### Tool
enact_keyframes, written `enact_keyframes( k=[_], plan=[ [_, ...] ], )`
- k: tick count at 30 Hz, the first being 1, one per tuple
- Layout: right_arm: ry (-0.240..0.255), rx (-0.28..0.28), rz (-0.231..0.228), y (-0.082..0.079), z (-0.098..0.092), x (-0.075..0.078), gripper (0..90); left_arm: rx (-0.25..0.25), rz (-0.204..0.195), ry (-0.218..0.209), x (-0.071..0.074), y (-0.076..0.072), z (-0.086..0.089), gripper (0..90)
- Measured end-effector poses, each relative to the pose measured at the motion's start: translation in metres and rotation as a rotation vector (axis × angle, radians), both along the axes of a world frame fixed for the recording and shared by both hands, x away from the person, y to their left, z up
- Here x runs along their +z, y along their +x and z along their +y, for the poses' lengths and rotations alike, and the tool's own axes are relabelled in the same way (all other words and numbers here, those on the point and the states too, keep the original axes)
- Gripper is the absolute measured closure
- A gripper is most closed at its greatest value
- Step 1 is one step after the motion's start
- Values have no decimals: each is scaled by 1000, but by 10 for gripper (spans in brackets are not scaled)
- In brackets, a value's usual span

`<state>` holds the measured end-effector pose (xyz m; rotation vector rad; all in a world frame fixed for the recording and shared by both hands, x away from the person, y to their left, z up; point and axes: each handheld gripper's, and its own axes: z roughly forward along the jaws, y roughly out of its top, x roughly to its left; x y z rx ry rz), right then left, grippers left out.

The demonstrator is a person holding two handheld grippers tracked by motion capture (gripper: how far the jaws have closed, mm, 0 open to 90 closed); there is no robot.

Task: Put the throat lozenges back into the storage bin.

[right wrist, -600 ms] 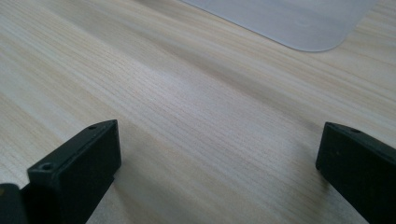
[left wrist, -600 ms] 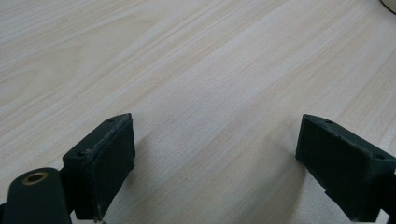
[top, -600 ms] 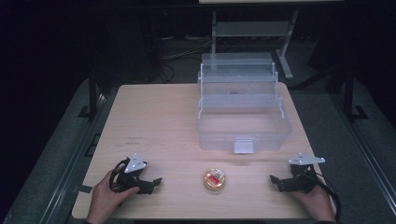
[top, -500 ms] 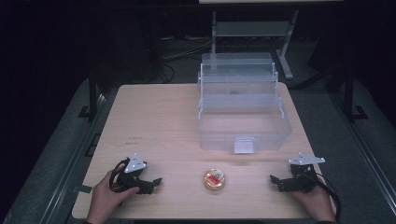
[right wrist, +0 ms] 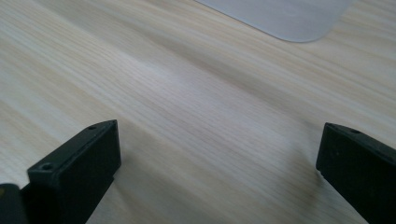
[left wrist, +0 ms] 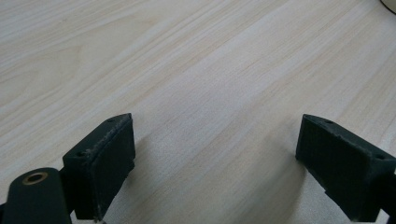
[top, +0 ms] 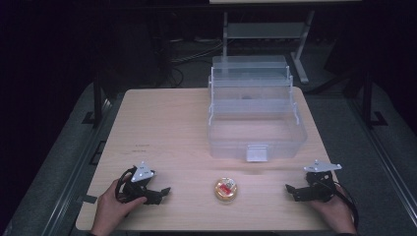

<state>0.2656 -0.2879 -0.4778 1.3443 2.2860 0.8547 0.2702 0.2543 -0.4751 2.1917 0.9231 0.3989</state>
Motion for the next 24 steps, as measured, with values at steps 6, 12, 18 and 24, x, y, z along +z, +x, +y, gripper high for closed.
enact_keyframes(
  k=[6, 12, 18, 24],
  plan=[
    [-19, 1, 22, -1, 2, 5, 0, 0, 0, 0, 0, 0, 0, 111],
    [4, 22, 33, -2, 7, 13, 0, 0, 0, -1, 0, 0, 0, 111],
    [17, 53, 45, -5, 11, 19, 0, 1, 0, -1, 0, 0, 0, 111],
    [21, 68, 50, -7, 16, 24, 0, 0, 0, 0, 0, 0, 0, 111]
  ],
)
